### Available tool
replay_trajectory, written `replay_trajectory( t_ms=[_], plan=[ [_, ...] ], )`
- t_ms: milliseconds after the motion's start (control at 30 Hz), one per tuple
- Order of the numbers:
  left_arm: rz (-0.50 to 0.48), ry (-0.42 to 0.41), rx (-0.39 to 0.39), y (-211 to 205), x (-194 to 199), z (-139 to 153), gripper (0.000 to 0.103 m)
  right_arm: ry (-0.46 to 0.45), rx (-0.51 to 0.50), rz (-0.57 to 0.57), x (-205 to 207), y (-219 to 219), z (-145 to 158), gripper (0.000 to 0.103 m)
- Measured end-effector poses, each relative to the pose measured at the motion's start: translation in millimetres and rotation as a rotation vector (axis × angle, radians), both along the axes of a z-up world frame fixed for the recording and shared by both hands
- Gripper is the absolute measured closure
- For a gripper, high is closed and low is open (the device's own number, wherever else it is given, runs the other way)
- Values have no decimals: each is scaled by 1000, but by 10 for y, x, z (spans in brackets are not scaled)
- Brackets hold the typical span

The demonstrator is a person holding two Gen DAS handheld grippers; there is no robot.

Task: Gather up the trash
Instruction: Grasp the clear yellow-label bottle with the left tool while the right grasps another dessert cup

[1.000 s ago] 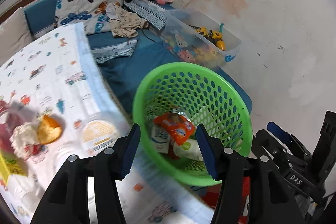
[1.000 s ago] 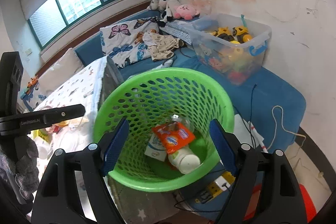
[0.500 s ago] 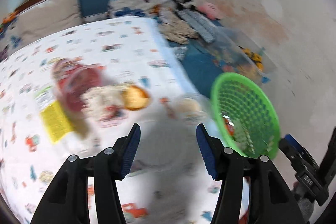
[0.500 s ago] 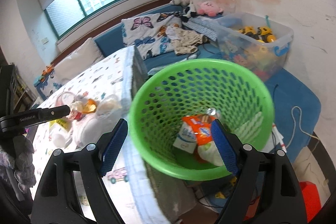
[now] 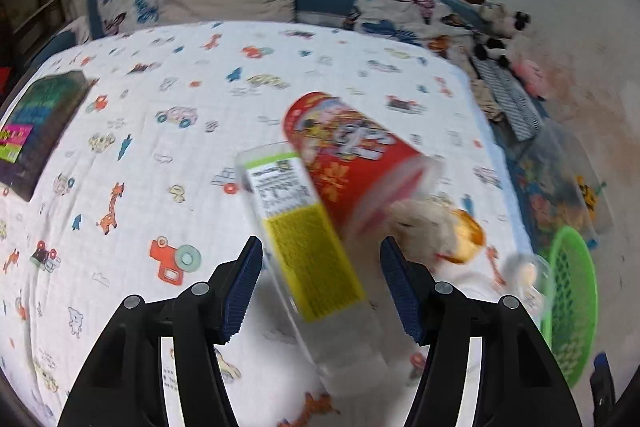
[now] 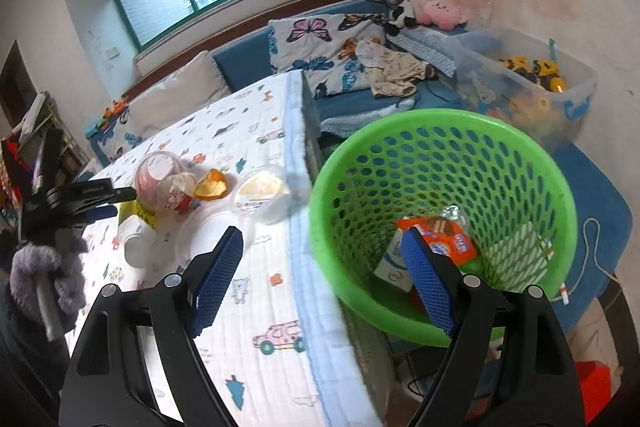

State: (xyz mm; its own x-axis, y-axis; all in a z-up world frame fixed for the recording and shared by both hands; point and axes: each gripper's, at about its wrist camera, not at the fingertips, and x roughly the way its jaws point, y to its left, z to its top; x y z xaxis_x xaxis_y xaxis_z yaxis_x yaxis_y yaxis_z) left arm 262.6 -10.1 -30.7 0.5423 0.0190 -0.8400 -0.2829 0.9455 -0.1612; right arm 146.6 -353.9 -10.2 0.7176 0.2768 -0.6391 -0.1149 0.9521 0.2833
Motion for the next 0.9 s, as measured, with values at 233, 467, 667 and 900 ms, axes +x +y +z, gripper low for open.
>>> replay_trajectory(
  t_ms=[233, 467, 667, 900],
  plan=[
    [28, 60, -11, 48, 117, -222, 40, 14, -8, 48, 93, 203, -43, 22],
    [33, 87, -3, -1, 119, -364, 40, 29, -42, 92, 276, 420, -119, 22],
    [27, 81, -9, 13, 89, -415, 44, 42, -86, 121, 503, 584, -191, 22],
    [-16, 88, 5, 40, 13, -365, 54, 61, -162, 160, 788, 795, -321, 22]
  ],
)
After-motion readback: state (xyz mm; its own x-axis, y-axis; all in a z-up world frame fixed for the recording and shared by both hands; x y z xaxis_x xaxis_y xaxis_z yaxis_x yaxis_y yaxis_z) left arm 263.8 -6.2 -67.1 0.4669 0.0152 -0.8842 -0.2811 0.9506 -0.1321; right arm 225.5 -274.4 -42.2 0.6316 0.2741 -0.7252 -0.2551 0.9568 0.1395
